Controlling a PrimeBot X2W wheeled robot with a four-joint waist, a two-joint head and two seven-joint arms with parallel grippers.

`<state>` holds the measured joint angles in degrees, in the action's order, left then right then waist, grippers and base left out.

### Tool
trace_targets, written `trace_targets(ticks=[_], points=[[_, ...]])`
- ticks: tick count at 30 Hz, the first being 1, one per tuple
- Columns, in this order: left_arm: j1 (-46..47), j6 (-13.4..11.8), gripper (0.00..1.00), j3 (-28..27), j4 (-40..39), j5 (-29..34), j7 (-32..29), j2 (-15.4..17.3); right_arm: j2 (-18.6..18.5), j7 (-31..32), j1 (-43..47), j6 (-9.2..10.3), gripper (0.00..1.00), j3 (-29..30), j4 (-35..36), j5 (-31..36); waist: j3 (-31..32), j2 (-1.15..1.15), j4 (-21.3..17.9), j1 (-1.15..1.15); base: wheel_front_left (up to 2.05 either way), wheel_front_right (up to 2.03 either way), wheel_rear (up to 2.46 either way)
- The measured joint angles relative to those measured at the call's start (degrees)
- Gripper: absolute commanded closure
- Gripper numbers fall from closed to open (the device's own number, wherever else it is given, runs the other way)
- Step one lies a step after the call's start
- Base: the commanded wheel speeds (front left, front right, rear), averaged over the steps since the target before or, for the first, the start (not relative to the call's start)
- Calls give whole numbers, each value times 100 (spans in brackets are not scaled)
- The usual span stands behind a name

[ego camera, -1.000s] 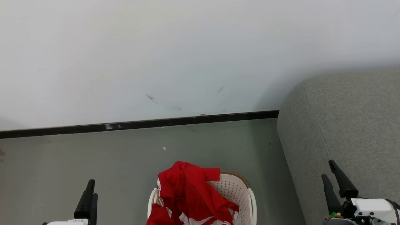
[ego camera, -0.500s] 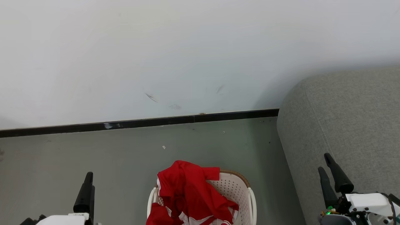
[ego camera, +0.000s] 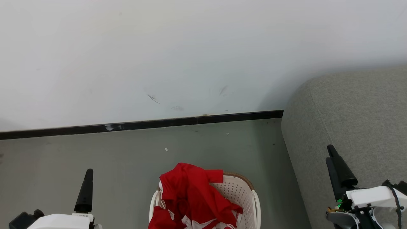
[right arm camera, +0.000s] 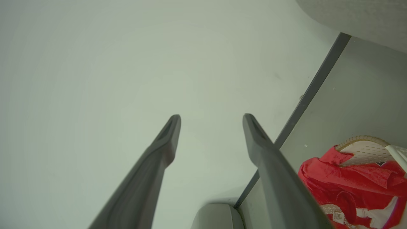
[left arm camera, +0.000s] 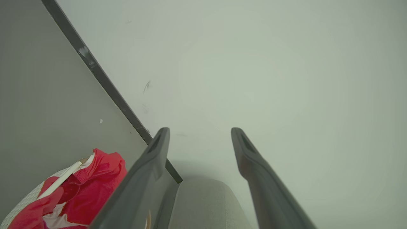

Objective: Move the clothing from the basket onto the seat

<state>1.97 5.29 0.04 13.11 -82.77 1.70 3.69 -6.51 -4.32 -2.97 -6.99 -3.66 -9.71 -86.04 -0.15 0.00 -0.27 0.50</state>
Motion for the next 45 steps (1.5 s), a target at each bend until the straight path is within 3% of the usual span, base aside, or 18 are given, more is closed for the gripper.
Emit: trace_targets(ticks=[18,27,45], points=[[116,40,0,411,-91,1723,447,385,-355,-333,-110,-2,0,-331,48,2097,-56,0,-9,-39,0,0,0],[136,-171,0,621,-80,2855,632,557,-419,-501,-281,-4,0,-403,88,3519,-80,0,-22,-45,0,0,0],[247,-500,0,862,-70,4420,1004,586,-230,-780,-325,-7,0,-288,111,5760,-95,0,-24,-47,0,0,0]])
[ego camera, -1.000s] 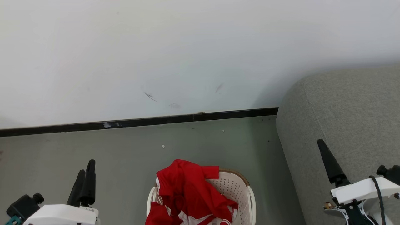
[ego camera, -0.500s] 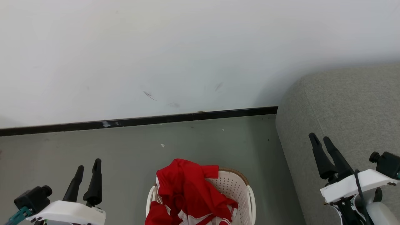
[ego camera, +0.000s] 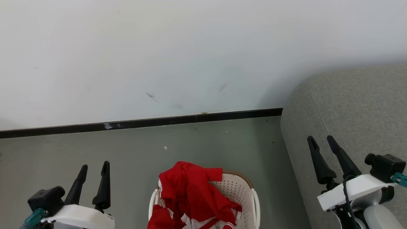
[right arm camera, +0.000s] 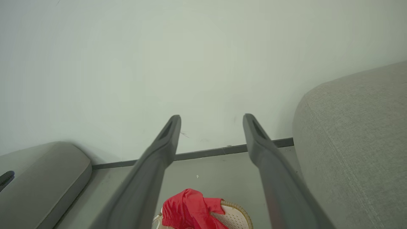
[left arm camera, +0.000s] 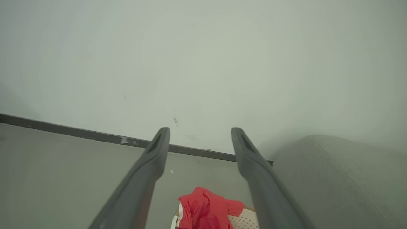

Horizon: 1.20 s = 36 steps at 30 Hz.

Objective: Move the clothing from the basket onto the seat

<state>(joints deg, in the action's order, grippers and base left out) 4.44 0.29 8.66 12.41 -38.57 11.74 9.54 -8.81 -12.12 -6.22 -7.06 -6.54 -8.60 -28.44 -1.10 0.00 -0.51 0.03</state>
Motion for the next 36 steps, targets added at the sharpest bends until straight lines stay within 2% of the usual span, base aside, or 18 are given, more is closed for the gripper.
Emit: trace_targets(ticks=[14,36], points=[[110,-71,0,79,2,922,249,-20,241,-218,-12,-1,0,27,-30,1360,18,0,-12,0,0,0,0],[110,-45,0,-43,42,995,249,-169,401,-218,-12,-1,0,185,-31,1415,-23,0,-23,-1,0,0,0]])
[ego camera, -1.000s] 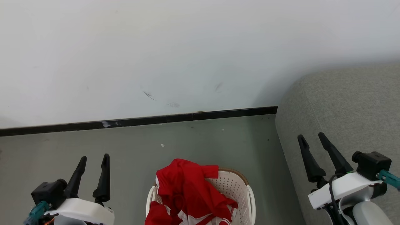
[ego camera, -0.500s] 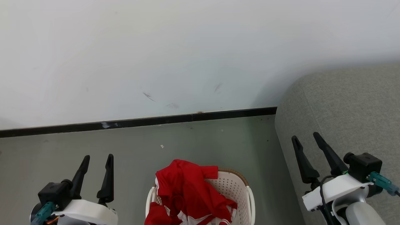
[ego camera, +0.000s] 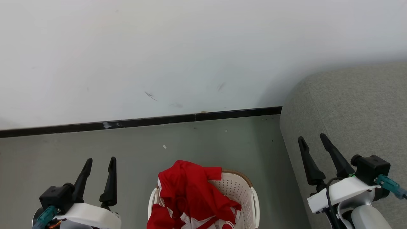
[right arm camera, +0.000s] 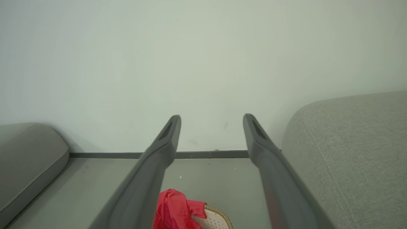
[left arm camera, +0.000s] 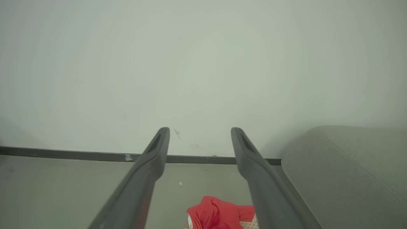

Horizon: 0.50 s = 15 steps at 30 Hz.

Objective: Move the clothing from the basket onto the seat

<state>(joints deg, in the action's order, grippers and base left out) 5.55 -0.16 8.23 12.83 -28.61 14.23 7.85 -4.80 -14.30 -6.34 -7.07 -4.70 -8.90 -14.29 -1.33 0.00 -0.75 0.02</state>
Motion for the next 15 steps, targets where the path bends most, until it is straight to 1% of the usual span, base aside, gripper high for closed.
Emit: trace_targets(ticks=[4,14,15], points=[[0,75,0,1,31,-1,0,-15,45,0,0,0,0,21,2,-11,-36,0,-1,0,0,0,0],[1,143,0,93,166,-11,0,-68,74,-1,3,0,0,143,64,-25,-168,0,-39,0,0,0,0],[2,186,0,118,190,-11,0,-71,76,-1,4,0,0,160,67,-26,-187,0,-46,0,0,0,0]])
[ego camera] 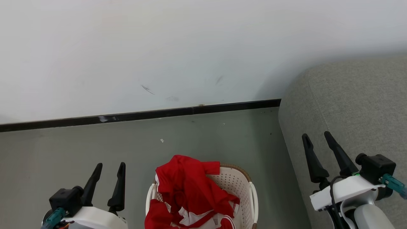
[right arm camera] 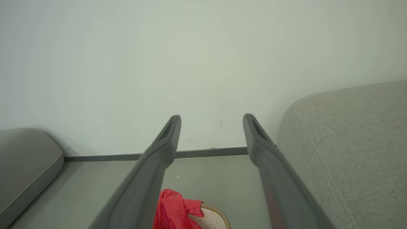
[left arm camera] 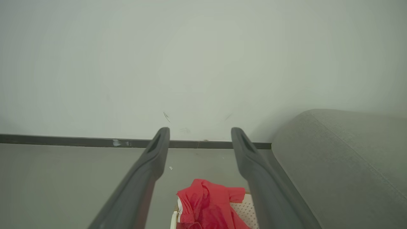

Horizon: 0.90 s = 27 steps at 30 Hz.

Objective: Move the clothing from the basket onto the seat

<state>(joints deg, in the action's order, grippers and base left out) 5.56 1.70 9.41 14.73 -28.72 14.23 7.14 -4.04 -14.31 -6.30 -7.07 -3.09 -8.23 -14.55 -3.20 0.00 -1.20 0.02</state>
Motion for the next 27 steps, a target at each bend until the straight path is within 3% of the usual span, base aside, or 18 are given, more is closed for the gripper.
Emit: trace_targets(ticks=[27], points=[[904,357,0,967,575,-40,-603,-323,68,-4,-16,0,0,102,303,55,-1005,0,-288,0,0,0,0]])
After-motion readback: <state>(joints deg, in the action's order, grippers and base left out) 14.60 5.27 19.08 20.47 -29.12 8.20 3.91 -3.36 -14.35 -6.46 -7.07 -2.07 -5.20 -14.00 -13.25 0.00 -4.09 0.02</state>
